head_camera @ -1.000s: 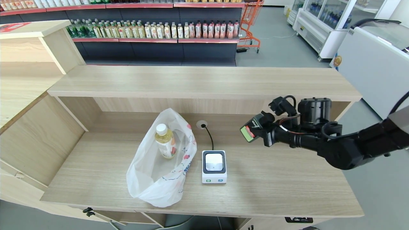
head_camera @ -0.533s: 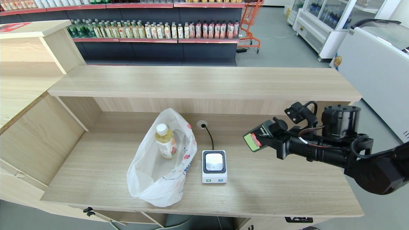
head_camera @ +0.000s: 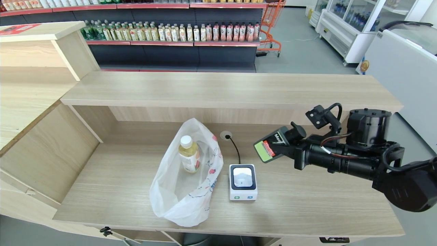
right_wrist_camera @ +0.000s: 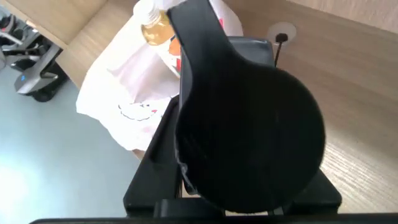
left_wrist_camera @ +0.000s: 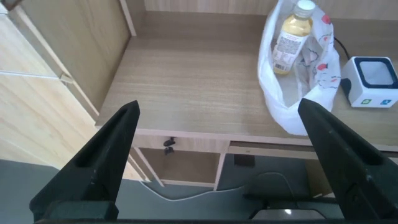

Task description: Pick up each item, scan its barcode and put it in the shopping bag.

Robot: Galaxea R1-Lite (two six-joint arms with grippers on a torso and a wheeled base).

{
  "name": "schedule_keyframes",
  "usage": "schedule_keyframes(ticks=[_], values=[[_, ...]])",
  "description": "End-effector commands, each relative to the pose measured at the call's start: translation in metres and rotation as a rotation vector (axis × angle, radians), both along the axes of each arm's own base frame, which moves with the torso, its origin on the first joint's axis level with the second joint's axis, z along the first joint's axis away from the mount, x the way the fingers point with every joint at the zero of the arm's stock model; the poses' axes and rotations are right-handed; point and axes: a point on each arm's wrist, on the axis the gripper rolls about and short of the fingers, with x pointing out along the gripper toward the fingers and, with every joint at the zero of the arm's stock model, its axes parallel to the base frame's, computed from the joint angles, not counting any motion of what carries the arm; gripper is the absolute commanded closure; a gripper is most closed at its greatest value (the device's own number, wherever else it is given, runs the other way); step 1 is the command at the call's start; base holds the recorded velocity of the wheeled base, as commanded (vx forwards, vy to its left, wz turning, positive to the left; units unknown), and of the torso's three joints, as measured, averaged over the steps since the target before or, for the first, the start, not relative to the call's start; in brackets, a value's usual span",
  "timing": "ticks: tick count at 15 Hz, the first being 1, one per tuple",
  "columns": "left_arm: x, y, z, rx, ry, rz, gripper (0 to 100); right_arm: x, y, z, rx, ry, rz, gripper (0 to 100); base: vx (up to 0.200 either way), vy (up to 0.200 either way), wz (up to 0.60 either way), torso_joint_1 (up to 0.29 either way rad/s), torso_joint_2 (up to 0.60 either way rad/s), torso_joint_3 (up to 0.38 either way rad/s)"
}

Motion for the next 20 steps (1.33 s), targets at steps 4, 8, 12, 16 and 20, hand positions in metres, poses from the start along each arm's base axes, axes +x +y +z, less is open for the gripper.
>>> schedule_keyframes(ticks=[4,8,12,16,20], values=[[0.0,0.0,0.0,0.002,0.0,0.0,0,-0.002,0.016,-0.01,-0.011,0.054,0.077,100,0.0,0.2,0.0,-0.002,0.0,0.002],[0.0,0.0,0.0,-0.001,0.0,0.0,0,0.006,0.033,-0.04,-0.049,0.147,0.113,100,0.0,0.1,0.0,0.001,0.0,0.001],[0.0,0.0,0.0,-0.001,0.0,0.0,0,0.02,0.041,-0.067,-0.084,0.215,0.103,100,0.0,0.0,0.0,0.0,0.0,0.0],[0.0,0.0,0.0,-0.001,0.0,0.0,0,0.033,0.063,-0.075,-0.087,0.199,0.145,100,0.0,0.0,0.0,0.0,0.0,0.0],[0.0,0.0,0.0,-0.001,0.0,0.0,0,0.044,0.086,-0.101,-0.155,0.107,0.186,100,0.0,0.0,0.0,0.0,0.0,0.0]])
